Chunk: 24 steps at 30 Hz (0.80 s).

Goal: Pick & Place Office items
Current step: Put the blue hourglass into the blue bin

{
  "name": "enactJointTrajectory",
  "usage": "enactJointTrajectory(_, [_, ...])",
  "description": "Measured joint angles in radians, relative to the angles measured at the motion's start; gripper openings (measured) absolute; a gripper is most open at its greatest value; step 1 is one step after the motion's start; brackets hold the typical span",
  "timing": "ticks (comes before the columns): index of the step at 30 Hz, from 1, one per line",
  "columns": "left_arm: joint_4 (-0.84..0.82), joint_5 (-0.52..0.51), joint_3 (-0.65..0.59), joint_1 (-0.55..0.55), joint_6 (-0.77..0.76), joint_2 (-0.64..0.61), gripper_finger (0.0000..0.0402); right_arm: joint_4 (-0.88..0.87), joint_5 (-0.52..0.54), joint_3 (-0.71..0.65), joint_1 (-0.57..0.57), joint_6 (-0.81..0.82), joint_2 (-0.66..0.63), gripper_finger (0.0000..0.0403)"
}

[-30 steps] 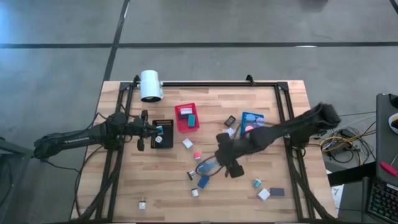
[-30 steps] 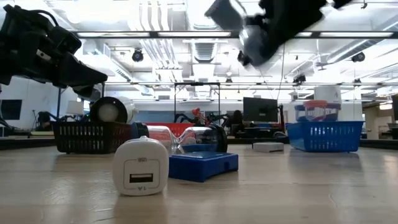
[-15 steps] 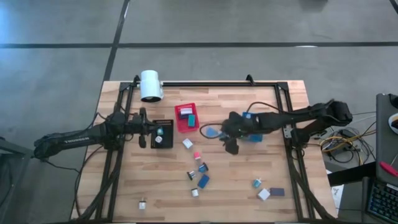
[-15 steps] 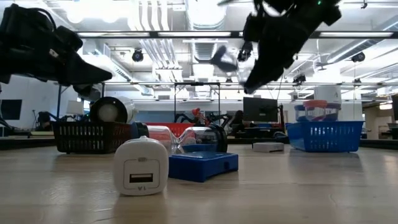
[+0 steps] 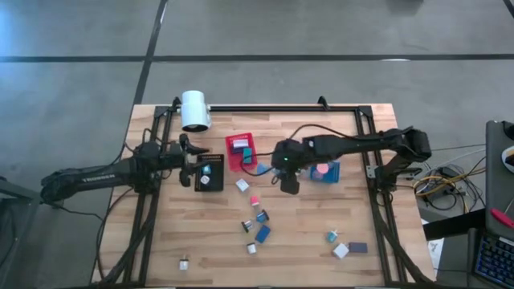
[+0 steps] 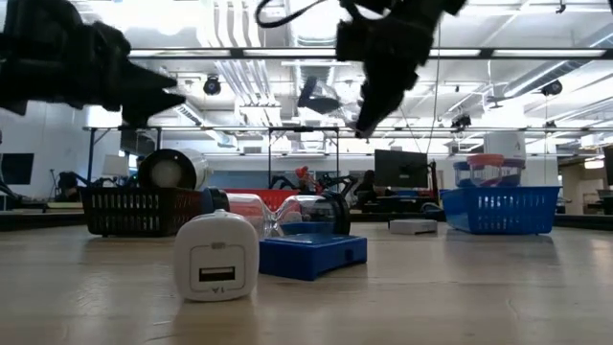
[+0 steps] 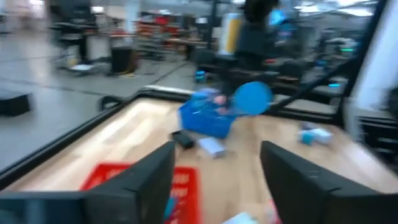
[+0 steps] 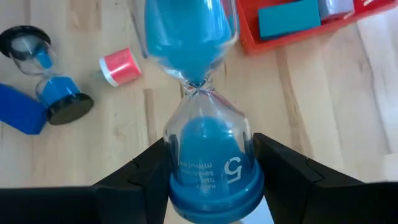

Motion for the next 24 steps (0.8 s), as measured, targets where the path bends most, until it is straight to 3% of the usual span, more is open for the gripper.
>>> enactJointTrajectory(5, [0.006,0.045,0.079,-0.005,0.020,0.063,0.0321,-0.105,0.001,0.165,-0.003,-0.058,0.092,0.0189])
enactJointTrajectory(9, [0.003,0.045,0.135,-0.026,0.066,0.128,0.0356,-0.105,0.000,0.228,-0.019,-0.087,0.142,0.0189])
enactJointTrajectory(24, [-0.006,0.029,0.313,-0.067,0.154,0.476,0.0363,-0.106,-0.043,0.323,-0.073,-0.055,0.204,0.0189])
